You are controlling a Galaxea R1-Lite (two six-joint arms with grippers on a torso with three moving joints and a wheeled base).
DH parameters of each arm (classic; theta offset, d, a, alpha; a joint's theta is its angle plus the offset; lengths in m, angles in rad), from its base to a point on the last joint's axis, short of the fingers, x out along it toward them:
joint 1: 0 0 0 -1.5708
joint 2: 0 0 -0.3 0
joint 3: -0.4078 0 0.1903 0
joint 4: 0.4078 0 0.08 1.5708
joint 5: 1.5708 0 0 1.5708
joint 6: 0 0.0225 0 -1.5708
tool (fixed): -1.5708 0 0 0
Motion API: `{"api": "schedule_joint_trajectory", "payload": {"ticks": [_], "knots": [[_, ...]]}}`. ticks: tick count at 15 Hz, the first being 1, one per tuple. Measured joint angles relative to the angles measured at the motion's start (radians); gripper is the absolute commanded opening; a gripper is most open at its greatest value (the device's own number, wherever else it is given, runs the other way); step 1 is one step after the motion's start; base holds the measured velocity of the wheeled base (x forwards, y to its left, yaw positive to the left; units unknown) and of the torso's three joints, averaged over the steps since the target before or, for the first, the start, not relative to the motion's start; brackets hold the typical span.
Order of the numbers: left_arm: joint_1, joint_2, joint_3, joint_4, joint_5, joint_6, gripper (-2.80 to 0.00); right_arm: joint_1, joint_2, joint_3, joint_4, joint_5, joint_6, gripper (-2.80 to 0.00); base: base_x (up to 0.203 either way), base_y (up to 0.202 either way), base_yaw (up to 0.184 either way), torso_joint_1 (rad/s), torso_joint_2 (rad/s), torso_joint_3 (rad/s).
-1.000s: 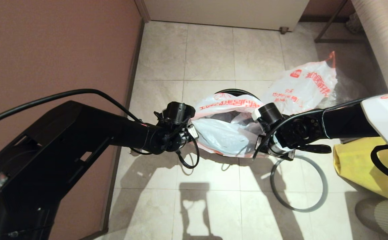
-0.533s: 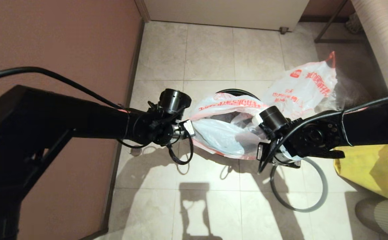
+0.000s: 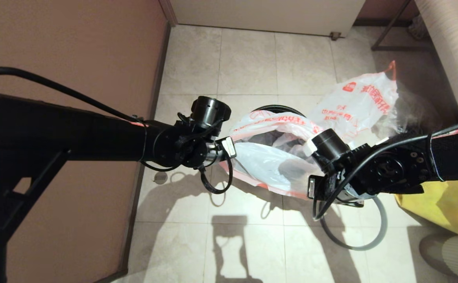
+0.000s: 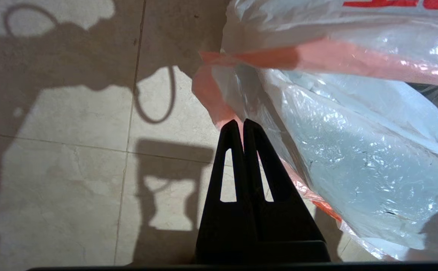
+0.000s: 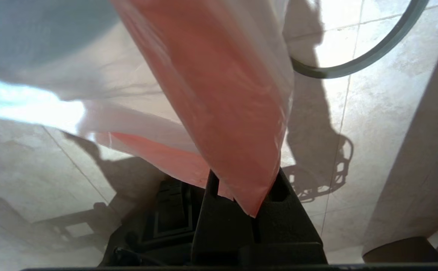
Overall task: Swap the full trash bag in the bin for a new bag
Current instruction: Put the new garbage bag on the trash can
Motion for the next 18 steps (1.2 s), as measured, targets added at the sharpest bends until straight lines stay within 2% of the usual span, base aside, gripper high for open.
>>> {"api": "schedule_joint_trajectory", "payload": {"ticks": [4, 6, 7, 12, 15, 16, 18], "knots": [[-0.025, -0.004, -0.008, 0.044, -0.001, -0.005, -2.8, 0.044, -0.005, 0.012, -0.006, 0.002, 0.0, -2.8, 0.0, 0.0, 0.0, 0.0, 0.0, 0.0], [-0.041, -0.001, -0.014, 0.046, -0.002, -0.006, -2.8, 0.045, -0.001, 0.013, -0.053, -0.02, -0.001, -2.8, 0.0, 0.0, 0.0, 0.0, 0.0, 0.0], [-0.048, 0.001, -0.015, 0.047, -0.002, -0.006, -2.8, 0.045, 0.002, 0.015, -0.084, -0.041, -0.003, 0.0, 0.0, 0.0, 0.0, 0.0, 0.0, 0.0], [-0.062, 0.016, -0.02, 0.048, -0.001, -0.006, -2.8, 0.037, 0.007, 0.033, -0.105, -0.076, -0.005, 0.0, 0.0, 0.0, 0.0, 0.0, 0.0, 0.0], [-0.067, 0.027, -0.026, 0.047, -0.001, -0.026, -2.8, 0.053, -0.05, 0.108, -0.104, -0.078, -0.005, 0.0, 0.0, 0.0, 0.0, 0.0, 0.0, 0.0], [-0.069, 0.032, -0.038, 0.051, -0.002, -0.044, -2.8, 0.062, -0.082, 0.146, -0.104, -0.078, -0.005, -2.8, 0.0, 0.0, 0.0, 0.0, 0.0, 0.0], [-0.072, 0.041, -0.061, 0.074, -0.002, -0.072, -2.8, 0.093, -0.153, 0.227, -0.108, -0.077, -0.007, -2.8, 0.0, 0.0, 0.0, 0.0, 0.0, 0.0]]}}
